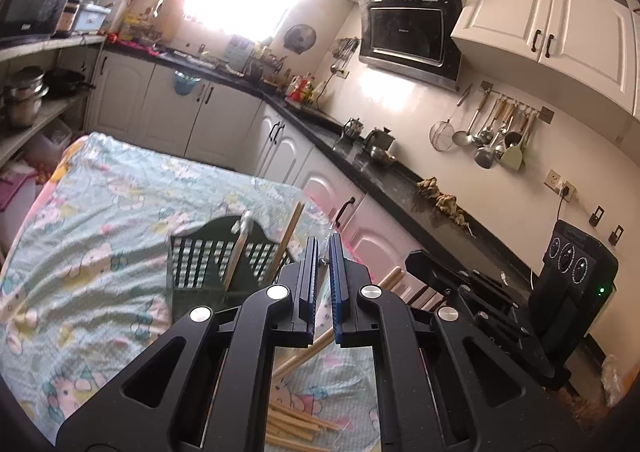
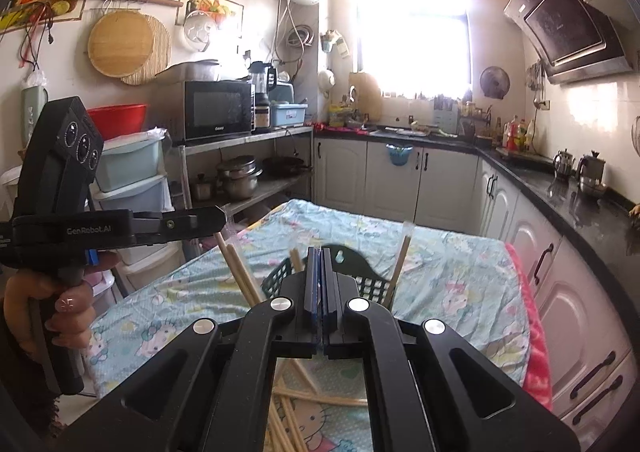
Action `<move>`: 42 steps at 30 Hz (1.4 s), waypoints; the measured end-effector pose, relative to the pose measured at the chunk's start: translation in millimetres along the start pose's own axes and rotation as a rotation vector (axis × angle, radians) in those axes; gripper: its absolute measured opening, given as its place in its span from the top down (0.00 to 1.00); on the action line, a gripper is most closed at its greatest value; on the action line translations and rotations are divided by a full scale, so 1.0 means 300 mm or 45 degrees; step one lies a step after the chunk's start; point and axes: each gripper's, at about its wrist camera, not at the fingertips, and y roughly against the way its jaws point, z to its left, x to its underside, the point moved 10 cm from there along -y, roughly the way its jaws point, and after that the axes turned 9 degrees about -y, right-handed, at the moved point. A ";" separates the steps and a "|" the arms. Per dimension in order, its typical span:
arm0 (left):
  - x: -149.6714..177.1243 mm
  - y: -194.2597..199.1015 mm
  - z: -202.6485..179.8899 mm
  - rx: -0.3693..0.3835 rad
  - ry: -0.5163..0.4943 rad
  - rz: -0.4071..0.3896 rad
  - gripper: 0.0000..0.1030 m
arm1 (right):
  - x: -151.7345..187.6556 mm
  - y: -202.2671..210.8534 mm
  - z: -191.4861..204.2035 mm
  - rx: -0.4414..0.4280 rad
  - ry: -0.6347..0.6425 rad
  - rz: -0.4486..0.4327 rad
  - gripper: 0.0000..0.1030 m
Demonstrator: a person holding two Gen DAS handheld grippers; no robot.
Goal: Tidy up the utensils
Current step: 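Lift the held chopsticks with both tools and carry them over the basket, then lower the chopsticks into the basket and open both grippers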
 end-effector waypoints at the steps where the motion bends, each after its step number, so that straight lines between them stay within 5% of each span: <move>1: -0.014 0.000 -0.006 0.000 -0.009 -0.006 0.97 | -0.020 0.002 -0.005 0.005 0.003 -0.014 0.99; 22: -0.313 -0.112 -0.024 -0.025 -0.078 -0.108 0.97 | -0.359 -0.090 -0.133 0.109 -0.056 -0.158 0.99; 42: -0.299 -0.230 0.088 -0.080 -0.063 -0.108 0.97 | -0.303 -0.305 -0.145 0.124 -0.149 -0.124 0.99</move>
